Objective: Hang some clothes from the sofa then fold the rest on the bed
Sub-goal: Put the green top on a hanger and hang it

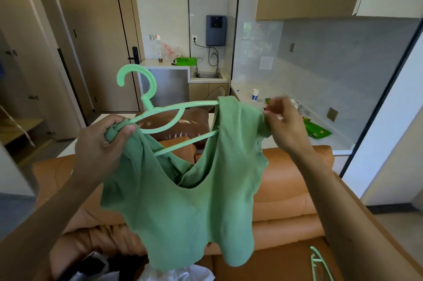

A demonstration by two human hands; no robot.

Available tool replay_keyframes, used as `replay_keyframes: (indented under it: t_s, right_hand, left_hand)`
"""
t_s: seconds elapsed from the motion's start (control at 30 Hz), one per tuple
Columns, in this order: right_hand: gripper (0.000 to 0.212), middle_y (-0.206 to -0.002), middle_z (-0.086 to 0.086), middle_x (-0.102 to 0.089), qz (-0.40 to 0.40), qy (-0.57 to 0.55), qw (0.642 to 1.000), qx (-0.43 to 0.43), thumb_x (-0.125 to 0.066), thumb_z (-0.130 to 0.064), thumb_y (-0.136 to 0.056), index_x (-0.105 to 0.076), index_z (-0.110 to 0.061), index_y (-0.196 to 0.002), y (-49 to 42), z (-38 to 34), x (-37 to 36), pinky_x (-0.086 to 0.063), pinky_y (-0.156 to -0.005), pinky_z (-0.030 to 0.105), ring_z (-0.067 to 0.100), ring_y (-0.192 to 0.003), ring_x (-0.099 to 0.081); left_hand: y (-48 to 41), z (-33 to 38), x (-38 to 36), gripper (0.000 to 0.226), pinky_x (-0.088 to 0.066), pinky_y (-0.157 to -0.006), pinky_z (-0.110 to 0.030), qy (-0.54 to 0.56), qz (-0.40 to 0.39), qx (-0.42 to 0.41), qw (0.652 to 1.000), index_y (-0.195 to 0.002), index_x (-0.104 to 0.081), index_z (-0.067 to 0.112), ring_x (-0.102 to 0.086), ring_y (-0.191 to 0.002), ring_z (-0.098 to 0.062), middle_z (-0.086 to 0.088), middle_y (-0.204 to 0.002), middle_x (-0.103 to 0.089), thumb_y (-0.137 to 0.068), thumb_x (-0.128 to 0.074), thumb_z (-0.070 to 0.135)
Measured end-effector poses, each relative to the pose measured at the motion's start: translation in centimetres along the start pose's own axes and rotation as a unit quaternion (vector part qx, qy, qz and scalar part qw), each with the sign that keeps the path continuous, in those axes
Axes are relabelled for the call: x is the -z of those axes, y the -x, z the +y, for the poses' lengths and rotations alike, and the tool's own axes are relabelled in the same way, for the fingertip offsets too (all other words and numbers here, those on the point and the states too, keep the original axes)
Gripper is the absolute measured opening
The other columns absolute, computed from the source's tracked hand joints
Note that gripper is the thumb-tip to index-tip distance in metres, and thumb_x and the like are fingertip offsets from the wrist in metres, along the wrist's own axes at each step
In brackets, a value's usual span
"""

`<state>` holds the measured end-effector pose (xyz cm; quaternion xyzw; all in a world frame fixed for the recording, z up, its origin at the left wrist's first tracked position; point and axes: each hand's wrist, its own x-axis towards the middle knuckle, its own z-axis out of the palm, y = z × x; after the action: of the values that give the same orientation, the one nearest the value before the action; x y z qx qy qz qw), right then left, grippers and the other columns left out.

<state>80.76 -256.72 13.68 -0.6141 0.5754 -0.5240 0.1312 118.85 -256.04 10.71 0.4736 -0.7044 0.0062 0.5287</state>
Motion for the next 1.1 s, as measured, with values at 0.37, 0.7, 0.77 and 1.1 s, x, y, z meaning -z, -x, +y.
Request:
replay_keyframes:
  t_s: [0.37, 0.7, 0.77, 1.1]
  right_hand:
    - [0.034, -0.069, -0.002, -0.057, -0.101, 0.283, 0.950, 0.086, -0.070, -0.044, -0.087, -0.055, -0.023, -0.066, -1.1, -7.3, -1.2, -0.042, -0.062, 0.033, 0.024, -0.072, -0.058]
    - [0.039, -0.078, -0.002, -0.048, -0.043, 0.450, 0.889, 0.072, -0.076, -0.051, -0.080, -0.053, -0.020, -0.083, 0.7, -6.2, -2.6, -0.039, -0.061, 0.033, 0.025, -0.074, -0.054]
    - [0.024, -0.077, 0.001, -0.046, -0.027, 0.463, 0.884, 0.063, -0.073, -0.028, -0.085, -0.052, -0.018, -0.084, 0.8, -6.5, -2.8, -0.040, -0.062, 0.035, 0.027, -0.074, -0.051]
    - [0.010, -0.093, 0.012, -0.064, -0.121, 0.333, 0.935, -0.003, -0.054, -0.014, -0.090, -0.062, -0.009, -0.085, -0.6, -5.0, -1.3, -0.054, -0.075, 0.044, 0.033, -0.084, -0.061]
  left_hand:
    - [0.7, 2.8, -1.6, 0.032, -0.039, -0.061, -0.021, -0.073, -0.009, -0.009, 0.997, -0.100, -0.070, 0.024, -0.055, -0.070, -0.002, 0.008, -0.080, -0.065, -0.094, -0.052, 0.050]
    - [1.3, 2.4, -1.8, 0.040, -0.047, -0.063, -0.029, -0.089, -0.031, -0.009, 0.995, -0.102, -0.067, 0.029, -0.059, -0.073, -0.007, 0.011, -0.084, -0.067, -0.094, -0.045, 0.061]
    - [1.3, 2.7, -1.9, 0.042, -0.047, -0.062, -0.030, -0.090, -0.032, -0.009, 0.995, -0.102, -0.067, 0.028, -0.059, -0.073, -0.008, 0.010, -0.083, -0.068, -0.094, -0.044, 0.062]
    - [1.8, 4.3, -2.0, 0.048, -0.046, -0.066, -0.031, -0.149, -0.030, -0.019, 0.988, -0.108, -0.072, 0.020, -0.056, -0.075, -0.014, -0.001, -0.092, -0.075, -0.094, -0.044, 0.057]
